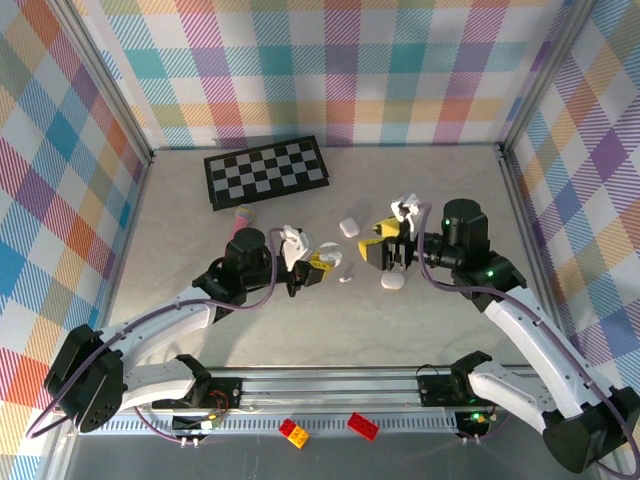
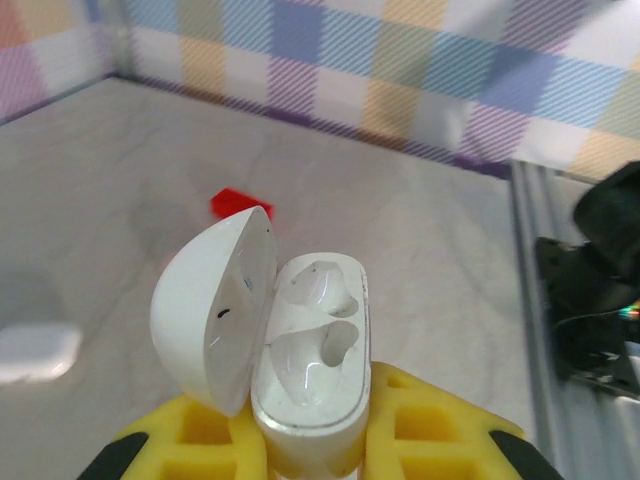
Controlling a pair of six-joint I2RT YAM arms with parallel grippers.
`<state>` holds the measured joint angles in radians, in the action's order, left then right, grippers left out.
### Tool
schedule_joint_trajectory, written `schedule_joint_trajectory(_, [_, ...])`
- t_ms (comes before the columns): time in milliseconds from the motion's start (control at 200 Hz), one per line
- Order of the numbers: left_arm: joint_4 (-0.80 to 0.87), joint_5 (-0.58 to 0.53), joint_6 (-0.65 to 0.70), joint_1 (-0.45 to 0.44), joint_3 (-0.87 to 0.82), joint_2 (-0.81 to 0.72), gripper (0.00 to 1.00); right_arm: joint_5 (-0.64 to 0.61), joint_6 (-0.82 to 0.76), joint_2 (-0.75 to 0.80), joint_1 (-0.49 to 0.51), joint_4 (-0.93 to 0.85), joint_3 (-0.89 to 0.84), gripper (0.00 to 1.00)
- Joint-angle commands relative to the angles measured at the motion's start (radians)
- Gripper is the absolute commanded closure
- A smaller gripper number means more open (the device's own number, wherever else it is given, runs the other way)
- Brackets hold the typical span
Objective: Insert the wireless bluetooth earbuds into the charging case
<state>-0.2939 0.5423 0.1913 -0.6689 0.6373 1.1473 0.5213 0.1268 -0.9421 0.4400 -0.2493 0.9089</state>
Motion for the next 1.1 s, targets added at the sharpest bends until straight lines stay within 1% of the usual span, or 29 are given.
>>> schedule_joint_trajectory(0, [-0.061,-0.143,-0.037,0.015,-0.055,-0.035,0.87,-0.15,0.075,-0.087,-0.042,-0.033,0.01,0.32])
schedule_joint_trajectory(55, [-0.12,-0.183,-0.077,0.024,-0.104,-0.037,0.87,-0.201,0.061,-0.167,-0.043,-0.107,0.056,0.33])
schedule_joint_trajectory(125, [-0.179,-0.221,-0.125,0.032,-0.157,-0.043,0.87,-0.226,0.055,-0.284,-0.043,-0.204,0.129,0.34])
schedule_joint_trajectory(190, [-0.208,-0.257,-0.171,0.034,-0.191,-0.052,0.87,-0.209,0.055,-0.388,-0.043,-0.251,0.179,0.34])
schedule_joint_trajectory(310, [-0.281,-0.293,-0.198,0.034,-0.257,-0.081,0.87,-0.154,0.047,-0.567,-0.036,-0.249,0.229,0.35])
schedule_joint_trajectory(395, [-0.271,-0.353,-0.223,0.034,-0.281,-0.109,0.88,-0.152,0.053,-0.682,-0.021,-0.251,0.269,0.36])
schedule_joint_trajectory(490, [-0.183,-0.44,-0.299,0.035,-0.268,-0.137,0.89,-0.142,0.067,-0.788,0.006,-0.222,0.291,0.37])
schedule_joint_trajectory(550, [-0.16,-0.451,-0.305,0.035,-0.267,-0.153,0.89,-0.129,0.076,-0.844,0.029,-0.208,0.305,0.37])
schedule_joint_trajectory(640, [-0.151,-0.482,-0.317,0.034,-0.279,-0.185,0.91,-0.137,0.086,-0.913,0.069,-0.205,0.335,0.38])
schedule_joint_trajectory(770, [-0.142,-0.521,-0.311,0.034,-0.291,-0.233,0.9,-0.14,0.095,-0.969,0.107,-0.192,0.351,0.38])
schedule_joint_trajectory(865, [-0.125,-0.513,-0.295,0.036,-0.283,-0.245,0.91,-0.141,0.105,-0.984,0.115,-0.181,0.337,0.38])
schedule_joint_trajectory(940, [-0.12,-0.506,-0.297,0.036,-0.275,-0.242,1.0,-0.145,0.107,-0.986,0.117,-0.175,0.318,0.38])
schedule_joint_trajectory(1095, [-0.132,-0.519,-0.322,0.035,-0.268,-0.243,1.0,-0.157,0.111,-0.973,0.12,-0.182,0.275,0.38])
